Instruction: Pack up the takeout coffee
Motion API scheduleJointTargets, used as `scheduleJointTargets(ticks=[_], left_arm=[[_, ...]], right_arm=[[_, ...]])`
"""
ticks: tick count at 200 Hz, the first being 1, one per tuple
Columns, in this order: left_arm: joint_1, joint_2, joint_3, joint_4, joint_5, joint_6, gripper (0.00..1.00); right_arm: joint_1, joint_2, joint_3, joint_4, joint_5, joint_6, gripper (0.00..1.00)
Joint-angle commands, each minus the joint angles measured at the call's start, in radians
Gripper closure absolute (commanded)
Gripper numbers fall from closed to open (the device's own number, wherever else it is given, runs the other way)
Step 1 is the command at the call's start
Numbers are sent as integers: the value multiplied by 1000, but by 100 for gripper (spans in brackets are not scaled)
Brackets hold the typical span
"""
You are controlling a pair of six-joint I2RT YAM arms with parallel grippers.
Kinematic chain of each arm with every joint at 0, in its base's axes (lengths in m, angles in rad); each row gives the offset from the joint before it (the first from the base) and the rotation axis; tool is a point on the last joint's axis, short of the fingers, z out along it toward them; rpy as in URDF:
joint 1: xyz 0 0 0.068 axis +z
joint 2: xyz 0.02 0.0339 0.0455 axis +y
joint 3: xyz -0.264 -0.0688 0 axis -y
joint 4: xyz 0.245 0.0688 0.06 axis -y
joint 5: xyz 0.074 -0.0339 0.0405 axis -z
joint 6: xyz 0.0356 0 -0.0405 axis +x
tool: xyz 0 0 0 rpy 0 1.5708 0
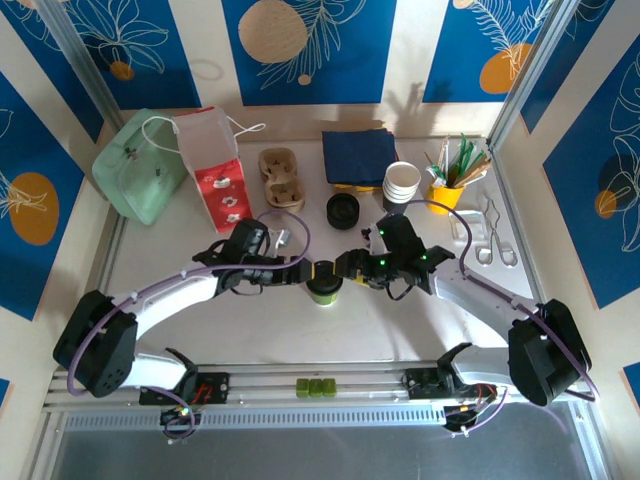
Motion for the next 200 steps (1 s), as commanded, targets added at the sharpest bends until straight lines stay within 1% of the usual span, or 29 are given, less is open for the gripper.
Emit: scheduleJointTargets(ticks=[1,30,55,83,126,148,171,200], left_arm=[[-20,15,-23,10,23,0,18],[-19,29,-38,-7,11,11,18],[-19,33,-45,-6,0,8,18],[-19,45,-43,-11,-17,9,18],[-20,68,-49,-16,-29,9,19],[-20,51,-55,-33,-54,16,19],[-20,20,-51,-40,-58,27,19],[-20,18,-27,-47,-48,35,19]], right_arm=[[10,21,-19,-22,2,-23,33],[10,32,-39,-21,18,-22,33],[7,32,-70,-29,81,-10,33],[5,29,-100,-3,83,3,33],[3,39,-116,-8,96,-1,33],[2,34,-130,0,89,5,33],[2,26,-126,8,73,10,33],[2,20,-87,-8,65,10,33]])
